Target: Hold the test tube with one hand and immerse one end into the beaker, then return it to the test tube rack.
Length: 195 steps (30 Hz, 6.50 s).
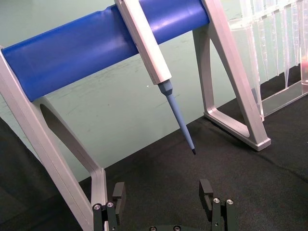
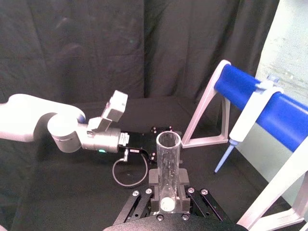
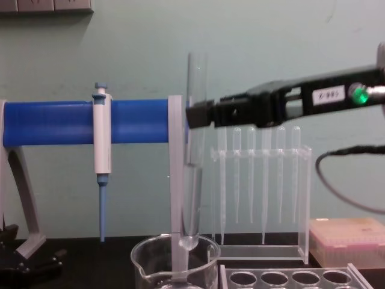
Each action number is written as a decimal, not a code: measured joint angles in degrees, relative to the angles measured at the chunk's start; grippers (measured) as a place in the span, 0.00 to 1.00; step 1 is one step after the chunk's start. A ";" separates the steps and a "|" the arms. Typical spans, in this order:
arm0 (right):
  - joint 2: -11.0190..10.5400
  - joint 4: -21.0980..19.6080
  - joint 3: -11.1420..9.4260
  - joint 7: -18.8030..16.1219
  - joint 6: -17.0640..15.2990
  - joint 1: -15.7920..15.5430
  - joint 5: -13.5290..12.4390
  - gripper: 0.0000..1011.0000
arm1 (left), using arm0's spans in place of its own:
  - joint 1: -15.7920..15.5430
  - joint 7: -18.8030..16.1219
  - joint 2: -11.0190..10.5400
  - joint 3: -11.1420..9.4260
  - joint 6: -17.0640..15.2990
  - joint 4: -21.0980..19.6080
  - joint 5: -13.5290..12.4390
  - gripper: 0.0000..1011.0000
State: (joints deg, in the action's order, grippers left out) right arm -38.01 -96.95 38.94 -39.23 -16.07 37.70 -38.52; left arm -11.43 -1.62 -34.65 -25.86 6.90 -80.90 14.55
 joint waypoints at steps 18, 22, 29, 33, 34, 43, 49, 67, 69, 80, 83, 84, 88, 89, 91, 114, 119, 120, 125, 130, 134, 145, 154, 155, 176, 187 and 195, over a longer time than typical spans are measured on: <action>5.28 9.39 2.69 0.31 8.76 -2.31 6.94 0.24 | 0.00 0.00 0.00 0.00 0.00 0.00 0.00 0.99; 6.10 10.89 2.98 -0.01 9.76 -2.76 8.03 0.24 | 0.00 0.00 0.00 0.00 0.00 0.00 0.00 0.99; 7.52 12.91 2.95 -0.10 10.83 -3.55 9.32 0.24 | 0.00 0.00 0.00 0.00 0.00 0.00 0.00 0.99; 8.09 13.65 2.58 -0.05 11.28 -4.10 10.07 0.24 | 0.00 0.00 0.00 0.00 0.00 0.00 0.00 0.99; 8.09 13.65 2.58 -0.05 11.28 -4.10 10.07 0.24 | 0.00 0.00 0.00 0.00 0.00 0.00 0.00 0.99; 8.64 14.33 1.72 0.02 11.64 -5.53 11.42 0.24 | 0.00 0.00 0.00 0.00 0.00 0.00 0.00 0.99; 9.08 14.62 1.28 -0.22 11.62 -6.23 11.96 0.24 | 0.00 0.00 0.00 0.00 0.00 0.00 0.00 0.99; 9.73 14.99 0.51 -0.77 10.99 -6.99 12.26 0.24 | 0.00 0.00 0.00 0.00 0.00 0.00 0.00 0.99; 9.72 14.97 0.53 -0.76 11.00 -6.98 12.25 0.24 | 0.00 0.00 0.00 0.00 0.00 0.00 0.00 0.99; 9.67 14.91 0.61 -0.74 11.05 -6.94 12.21 0.24 | 0.00 0.00 0.00 0.00 0.00 0.00 0.00 0.99; 9.65 14.90 0.62 -0.72 11.07 -6.92 12.22 0.24 | 0.00 0.00 0.00 0.00 0.00 0.00 0.00 0.99; 9.65 14.89 0.63 -0.72 11.07 -6.92 12.22 0.24 | 0.00 0.00 0.00 0.00 0.00 0.00 0.00 0.99; 9.64 14.87 0.63 -0.70 11.10 -6.90 12.22 0.24 | 0.00 0.00 0.00 0.00 0.00 0.00 0.00 0.99; 9.63 14.87 0.63 -0.69 11.10 -6.90 12.21 0.24 | 0.00 0.00 0.00 0.00 0.00 0.00 0.00 0.99; 9.63 14.86 0.63 -0.69 11.11 -6.90 12.21 0.24 | 0.00 0.00 0.00 0.00 0.00 0.00 0.00 0.99; 9.63 14.87 0.63 -0.66 11.10 -6.90 12.22 0.24 | 0.00 0.00 0.00 0.00 0.00 0.00 0.00 0.99; 9.63 14.86 0.63 -0.66 11.10 -6.90 12.22 0.24 | 0.00 0.00 0.00 0.00 0.00 0.00 0.00 0.99; 9.63 14.87 0.63 -0.66 11.10 -6.90 12.22 0.24 | 0.00 0.00 0.00 0.00 0.00 0.00 0.00 0.99; 9.63 14.86 0.63 -0.66 11.10 -6.90 12.22 0.24 | 0.00 0.00 0.00 0.00 0.00 0.00 0.00 0.99; 9.63 14.87 0.63 -0.66 11.10 -6.90 12.22 0.24 | 0.00 0.00 0.00 0.00 0.00 0.00 0.00 0.99; 9.63 14.87 0.63 -0.66 11.10 -6.90 12.22 0.24 | 0.00 0.00 0.00 0.00 0.00 0.00 0.00 0.99; 9.63 14.87 0.63 -0.66 11.10 -6.90 12.22 0.24 | 0.00 0.00 0.00 0.00 0.00 0.00 0.00 0.99; 9.63 14.87 0.63 -0.66 11.10 -6.90 12.22 0.24 | 0.00 0.00 0.00 0.00 0.00 0.00 0.00 0.99; 9.63 14.87 0.63 -0.66 11.10 -6.90 12.22 0.24 | 0.00 0.00 0.00 0.00 0.00 0.00 0.00 0.99; 9.63 14.87 0.63 -0.66 11.10 -6.90 12.22 0.24 | 0.00 0.00 0.00 0.00 0.00 0.00 0.00 0.99; 9.63 14.87 0.63 -0.66 11.10 -6.90 12.22 0.24 | 0.00 0.00 0.00 0.00 0.00 0.00 0.00 0.99; 9.63 14.87 0.62 -0.66 11.10 -6.90 12.22 0.24 | 0.00 0.00 0.00 0.00 0.00 0.00 0.00 0.99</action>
State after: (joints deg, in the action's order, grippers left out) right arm -28.39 -82.09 39.56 -39.89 -4.97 30.80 -26.30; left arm -11.43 -1.62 -34.65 -25.86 6.91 -80.90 14.55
